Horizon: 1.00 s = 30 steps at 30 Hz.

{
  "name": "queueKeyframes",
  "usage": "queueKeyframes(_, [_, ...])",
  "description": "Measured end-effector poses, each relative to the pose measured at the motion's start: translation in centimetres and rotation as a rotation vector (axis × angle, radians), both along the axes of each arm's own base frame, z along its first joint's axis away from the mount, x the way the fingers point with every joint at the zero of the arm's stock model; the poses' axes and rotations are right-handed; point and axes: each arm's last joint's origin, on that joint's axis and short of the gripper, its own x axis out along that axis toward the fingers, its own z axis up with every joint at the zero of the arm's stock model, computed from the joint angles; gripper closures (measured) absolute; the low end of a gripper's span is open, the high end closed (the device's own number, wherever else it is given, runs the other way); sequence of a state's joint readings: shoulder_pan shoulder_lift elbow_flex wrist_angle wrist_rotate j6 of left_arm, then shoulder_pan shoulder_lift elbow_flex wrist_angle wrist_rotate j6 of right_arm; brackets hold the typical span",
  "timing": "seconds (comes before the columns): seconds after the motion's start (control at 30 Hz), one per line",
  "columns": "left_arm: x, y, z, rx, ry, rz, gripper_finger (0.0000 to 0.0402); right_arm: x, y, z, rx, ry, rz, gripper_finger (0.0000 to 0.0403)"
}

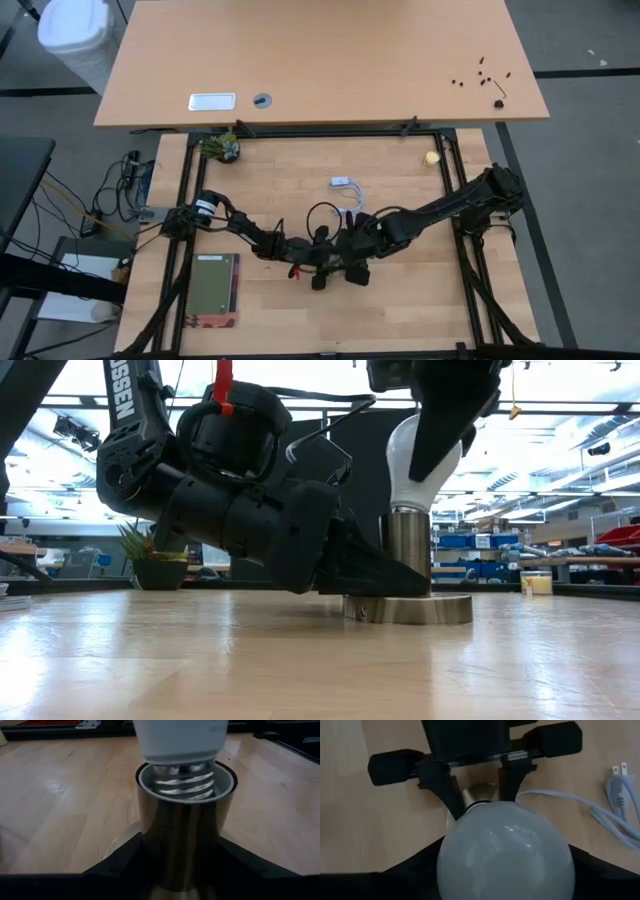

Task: Screw lightbulb
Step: Insert the lightbulb into the lamp

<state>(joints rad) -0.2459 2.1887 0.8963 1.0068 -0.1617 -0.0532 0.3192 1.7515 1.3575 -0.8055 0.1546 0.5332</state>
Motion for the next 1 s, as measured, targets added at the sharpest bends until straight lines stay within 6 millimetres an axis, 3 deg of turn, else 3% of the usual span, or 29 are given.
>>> queueKeyframes(0.57, [0.0,0.0,0.1,-0.009,-0.009,-0.017,0.0201,1.5,-1.9,-0.6,0.033,-0.001,0.309,0.0124])
queueKeyframes(0.83, [0.0,-0.1,0.1,-0.030,-0.012,-0.026,0.0201,1.5,-0.9,-0.7,-0.047,-0.026,0.462,0.0124])
queueKeyframes(1.0, [0.1,-0.1,0.2,-0.036,-0.012,-0.044,0.0201,1.3,-0.2,-0.7,-0.153,-0.035,0.652,0.0124])
